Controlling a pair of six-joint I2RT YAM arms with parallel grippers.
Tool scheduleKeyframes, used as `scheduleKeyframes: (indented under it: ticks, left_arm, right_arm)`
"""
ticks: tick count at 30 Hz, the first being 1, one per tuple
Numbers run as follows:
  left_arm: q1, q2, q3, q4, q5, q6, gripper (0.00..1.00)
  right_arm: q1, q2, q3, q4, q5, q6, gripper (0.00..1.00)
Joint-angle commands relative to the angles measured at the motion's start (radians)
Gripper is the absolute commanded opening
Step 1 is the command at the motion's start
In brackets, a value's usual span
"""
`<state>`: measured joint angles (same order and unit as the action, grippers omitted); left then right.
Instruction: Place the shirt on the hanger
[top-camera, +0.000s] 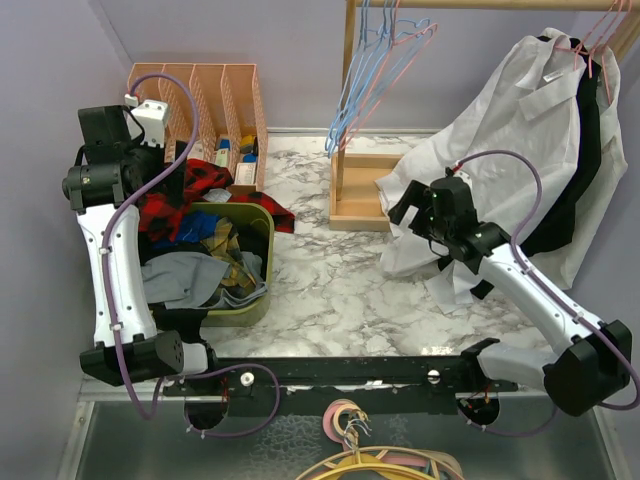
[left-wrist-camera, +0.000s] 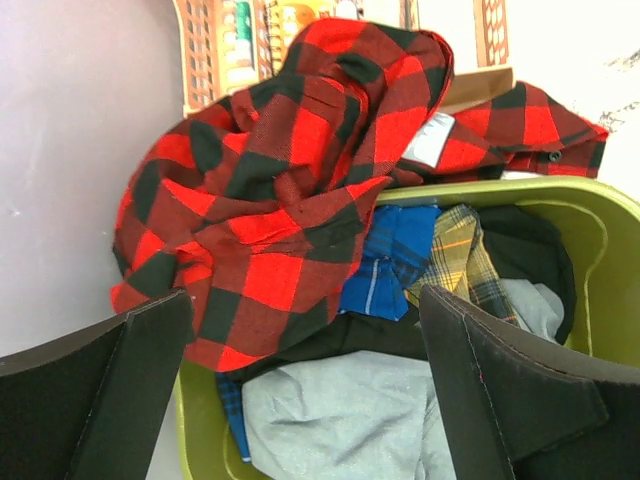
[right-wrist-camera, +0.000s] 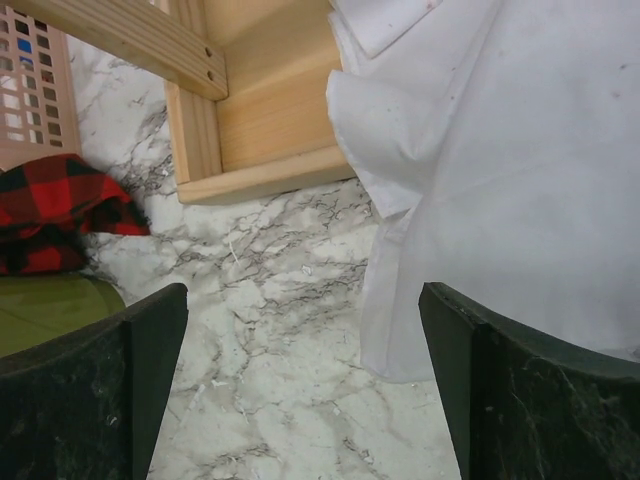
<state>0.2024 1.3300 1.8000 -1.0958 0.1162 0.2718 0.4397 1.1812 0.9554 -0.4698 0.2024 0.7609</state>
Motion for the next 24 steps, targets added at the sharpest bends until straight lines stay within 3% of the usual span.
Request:
scheduleKeyframes:
  ticks: [1, 7, 12, 14, 18, 20, 24]
  left_arm:
    - [0.001, 0.011, -0.014, -0.003, 0.016, -0.039, 0.99]
    - [0.000, -0.002, -0.018, 0.085, -0.191, -0.090, 0.99]
    - [0.001, 0.018, -0.015, 0.008, -0.072, -0.018, 0.99]
    - [0.000, 0.040, -0.020, -0.021, -0.058, -0.012, 0.99]
    - [0.001, 0.079, -0.004, -0.100, 0.048, 0.028, 0.99]
    - [-0.002, 0.089, 0.005, -0.133, 0.109, 0.056, 0.99]
    - [-0.037, 0.102, 0.002, -0.181, 0.166, 0.131, 0.99]
  right_arm:
    - [0.005, -0.068, -0.013, 0.088, 0.010, -0.076, 1.00]
    - [0.005, -0.172, -0.114, 0.233, 0.022, -0.115, 0.99]
    - [0.004, -0.130, -0.090, 0.248, -0.010, -0.108, 1.00]
    - [0.005, -0.112, -0.074, 0.253, -0.139, -0.153, 0.99]
    - [0.005, -0.186, -0.181, 0.466, -0.468, -0.281, 1.00]
    - [0.005, -0.243, -0.256, 0.590, -0.518, -0.286, 1.00]
    - [0.005, -0.258, -0.252, 0.591, -0.553, -0.325, 1.00]
